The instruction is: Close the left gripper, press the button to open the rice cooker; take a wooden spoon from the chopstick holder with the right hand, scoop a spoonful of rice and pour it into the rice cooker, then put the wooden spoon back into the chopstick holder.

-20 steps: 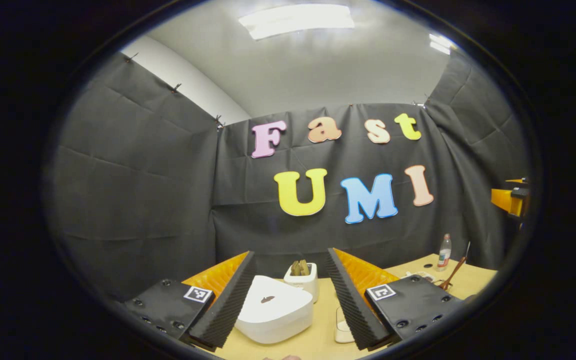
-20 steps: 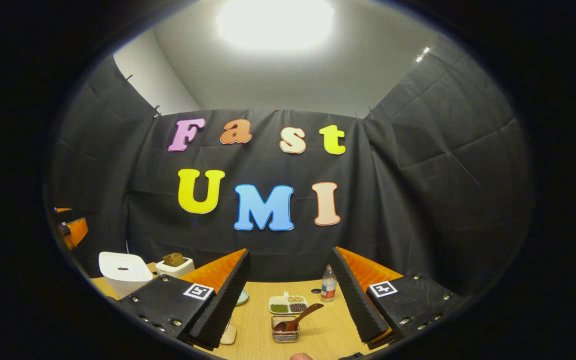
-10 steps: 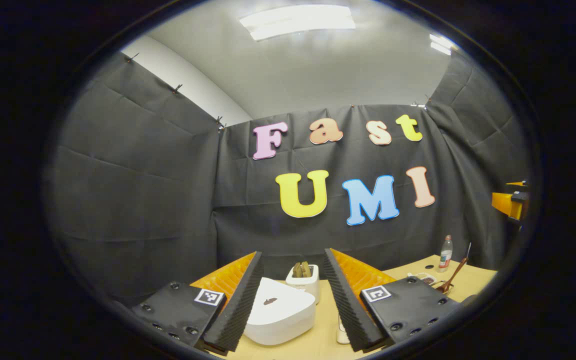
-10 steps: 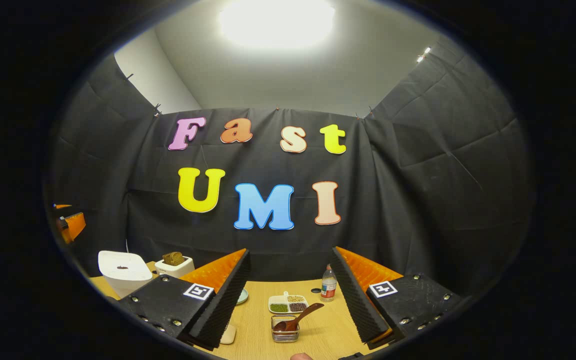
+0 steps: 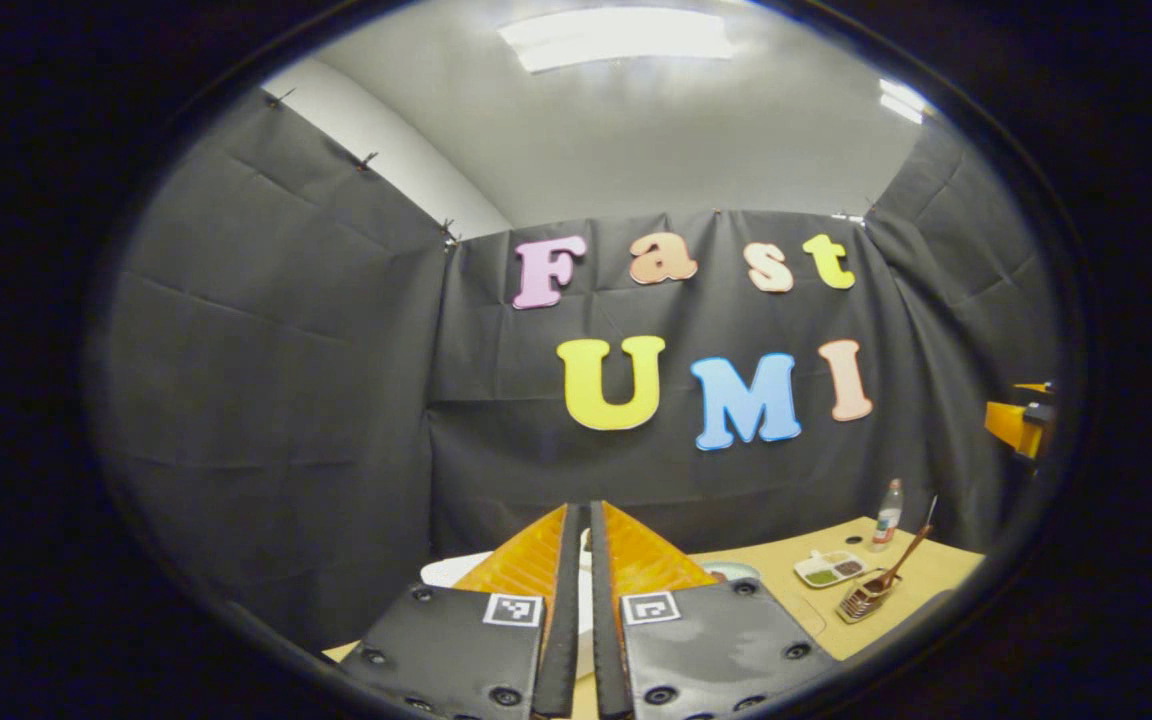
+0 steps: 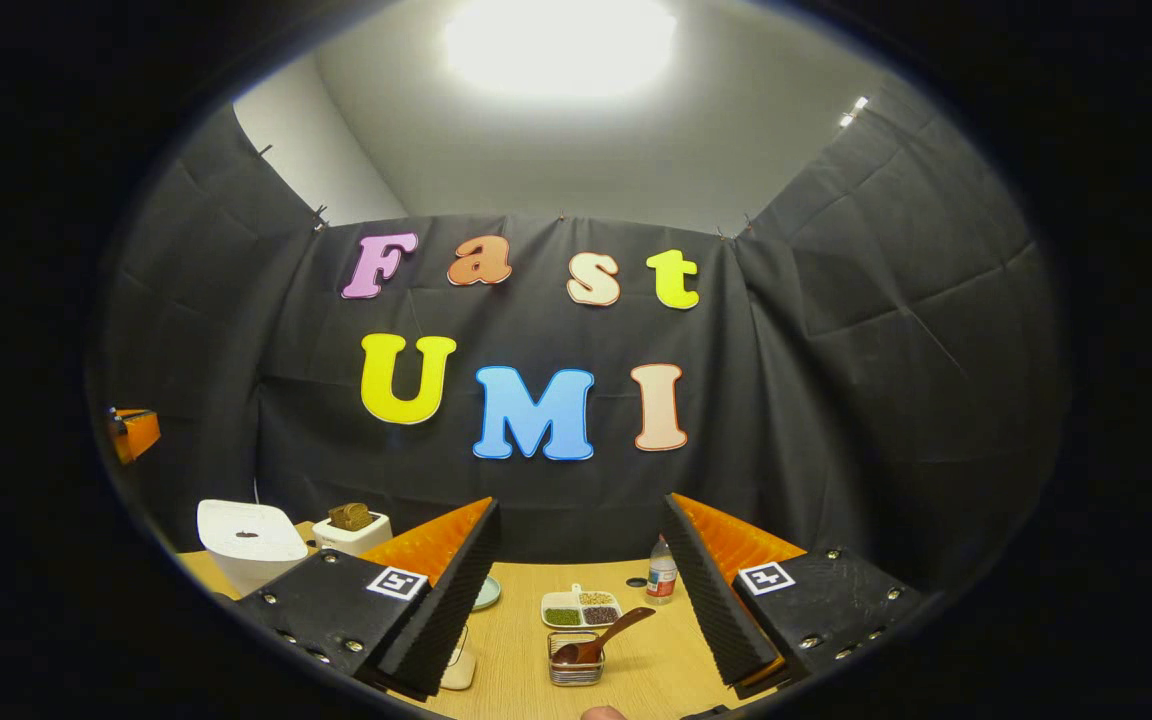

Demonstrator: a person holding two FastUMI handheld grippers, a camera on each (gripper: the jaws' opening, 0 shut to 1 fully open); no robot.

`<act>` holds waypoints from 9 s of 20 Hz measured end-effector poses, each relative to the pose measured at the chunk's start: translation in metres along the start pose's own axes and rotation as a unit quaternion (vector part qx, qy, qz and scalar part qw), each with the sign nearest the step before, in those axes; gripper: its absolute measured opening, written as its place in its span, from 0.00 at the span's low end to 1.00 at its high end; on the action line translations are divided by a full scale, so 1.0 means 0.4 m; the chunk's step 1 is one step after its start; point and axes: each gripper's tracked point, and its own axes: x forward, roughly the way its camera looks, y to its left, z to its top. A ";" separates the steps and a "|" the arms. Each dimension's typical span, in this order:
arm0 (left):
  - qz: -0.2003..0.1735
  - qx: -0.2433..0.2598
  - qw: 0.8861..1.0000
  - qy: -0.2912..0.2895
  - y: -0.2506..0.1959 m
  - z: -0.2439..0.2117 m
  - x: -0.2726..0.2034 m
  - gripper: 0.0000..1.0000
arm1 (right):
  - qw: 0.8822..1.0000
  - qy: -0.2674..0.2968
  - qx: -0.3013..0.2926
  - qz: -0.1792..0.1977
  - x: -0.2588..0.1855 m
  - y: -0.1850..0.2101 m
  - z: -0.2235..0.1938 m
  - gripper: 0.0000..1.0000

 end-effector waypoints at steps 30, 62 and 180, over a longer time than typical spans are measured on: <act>-0.072 -0.040 0.982 0.170 0.150 -0.472 0.404 0.09 | 0.994 0.029 -0.037 -0.101 -0.106 0.031 -0.033 0.98; 0.001 -0.041 0.980 0.196 0.207 -0.481 0.490 0.08 | 0.996 0.024 -0.038 -0.079 -0.094 -0.041 -0.025 0.97; 0.067 0.003 0.996 0.058 0.494 -0.115 -0.054 0.89 | 0.923 0.331 0.127 0.147 0.228 0.736 -0.756 0.11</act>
